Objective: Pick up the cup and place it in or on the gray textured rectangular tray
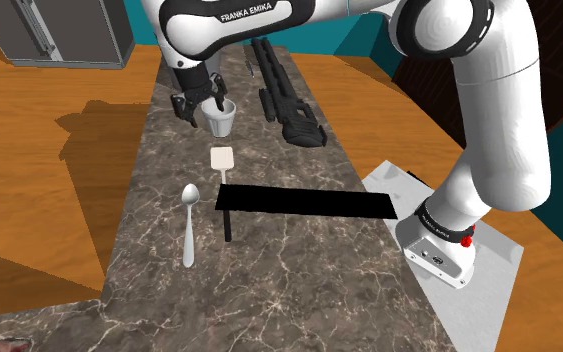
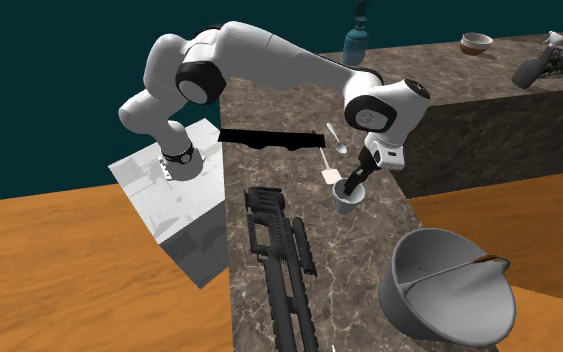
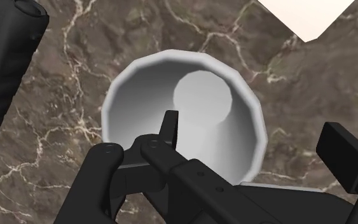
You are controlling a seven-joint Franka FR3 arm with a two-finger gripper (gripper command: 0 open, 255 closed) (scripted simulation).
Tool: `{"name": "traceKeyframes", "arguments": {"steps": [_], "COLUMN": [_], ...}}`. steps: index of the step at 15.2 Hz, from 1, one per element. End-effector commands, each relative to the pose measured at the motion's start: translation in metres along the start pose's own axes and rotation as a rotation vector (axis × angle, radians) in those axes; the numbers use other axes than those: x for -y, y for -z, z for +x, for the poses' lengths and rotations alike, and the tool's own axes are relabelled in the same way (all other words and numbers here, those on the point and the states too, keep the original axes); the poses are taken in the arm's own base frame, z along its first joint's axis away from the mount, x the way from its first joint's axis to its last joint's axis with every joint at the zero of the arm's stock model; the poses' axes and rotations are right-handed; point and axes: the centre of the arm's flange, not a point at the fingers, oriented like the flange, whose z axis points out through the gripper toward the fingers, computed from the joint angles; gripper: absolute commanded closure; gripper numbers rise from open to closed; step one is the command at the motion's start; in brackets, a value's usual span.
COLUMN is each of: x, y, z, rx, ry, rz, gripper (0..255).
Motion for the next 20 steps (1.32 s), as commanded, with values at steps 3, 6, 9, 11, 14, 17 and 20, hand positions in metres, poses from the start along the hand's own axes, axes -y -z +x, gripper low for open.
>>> {"name": "traceKeyframes", "arguments": {"steps": [3,6,9,11,14,17,20], "x": [0.001,0.001,0.001,0.001,0.001,0.001,-0.001], "y": [-0.008,-0.008,-0.008,-0.008,-0.008,-0.008,0.002], "z": [0.001,0.001,0.001,0.001,0.001,0.001,0.0], "rx": [-0.001,-0.001,0.0,0.0,0.0,0.0,-0.001], "ry": [0.0,0.0,0.0,0.0,0.0,0.0,0.0], "rz": [0.0,0.0,0.0,0.0,0.0,0.0,0.0], "gripper": [0,0,255,255,255,255,255]}}
